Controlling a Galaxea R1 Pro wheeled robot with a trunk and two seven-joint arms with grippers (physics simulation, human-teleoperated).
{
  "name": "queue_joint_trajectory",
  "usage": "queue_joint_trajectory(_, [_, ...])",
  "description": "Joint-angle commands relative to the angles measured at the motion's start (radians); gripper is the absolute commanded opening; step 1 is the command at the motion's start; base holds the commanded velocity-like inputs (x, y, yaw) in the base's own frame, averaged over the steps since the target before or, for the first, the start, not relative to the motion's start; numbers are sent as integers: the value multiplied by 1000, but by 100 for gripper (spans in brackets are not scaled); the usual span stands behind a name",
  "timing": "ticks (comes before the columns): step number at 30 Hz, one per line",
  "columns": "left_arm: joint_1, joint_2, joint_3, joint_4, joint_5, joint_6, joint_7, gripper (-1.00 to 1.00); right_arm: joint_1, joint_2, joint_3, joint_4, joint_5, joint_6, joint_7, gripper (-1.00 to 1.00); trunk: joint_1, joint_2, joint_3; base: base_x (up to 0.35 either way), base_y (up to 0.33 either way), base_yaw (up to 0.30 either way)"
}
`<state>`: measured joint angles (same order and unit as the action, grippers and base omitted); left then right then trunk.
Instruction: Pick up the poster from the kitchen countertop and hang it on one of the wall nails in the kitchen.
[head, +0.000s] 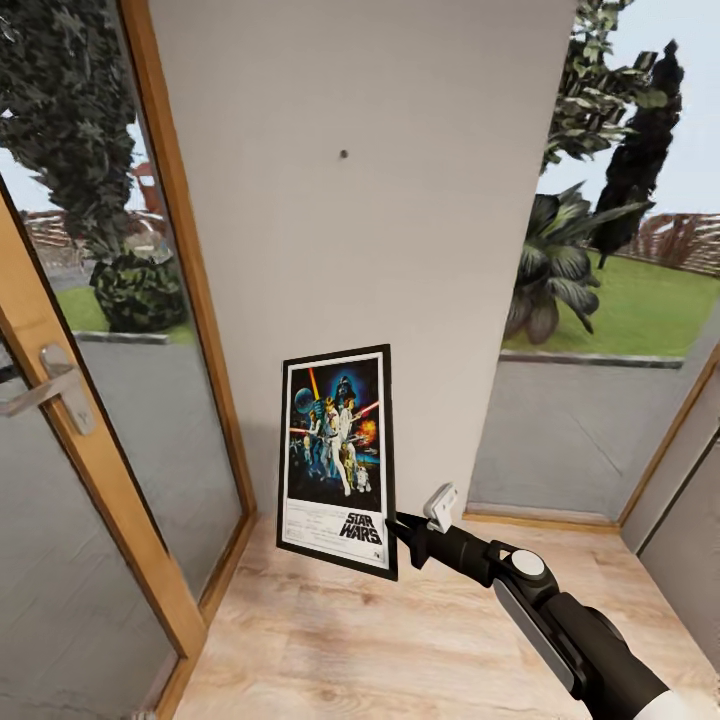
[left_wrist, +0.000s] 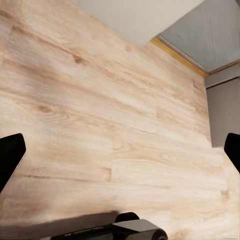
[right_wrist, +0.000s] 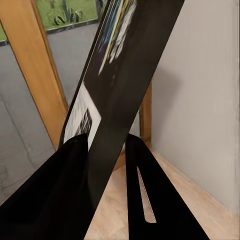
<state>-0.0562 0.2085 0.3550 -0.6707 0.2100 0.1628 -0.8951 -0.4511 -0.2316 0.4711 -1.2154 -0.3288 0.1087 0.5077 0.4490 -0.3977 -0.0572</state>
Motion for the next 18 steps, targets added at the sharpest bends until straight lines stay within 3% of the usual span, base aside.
queue_joint_trajectory(1, [-1, 0, 1, 0, 8, 11, -4, 100, -1, -1, 1, -1, -12, 10, 2, -100, 1, -2, -2, 170, 313, -292])
queue_joint_trajectory(7, [-1, 0, 1, -1, 8, 9, -4, 100, -1, 0, 1, -1, -12, 9, 2, -100, 1, -2, 0, 95, 164, -283])
queue_joint_trajectory(13, [-1, 0, 1, -1, 8, 10, -2, 100, -1, 0, 1, -1, -12, 9, 0, -100, 1, -2, 1, 38, 10, -38])
queue_joint_trajectory(18, [-1, 0, 1, 0, 8, 9, -1, 100, -1, -1, 1, -1, -12, 10, 1, -100, 1, -2, 1, 202, -59, -5])
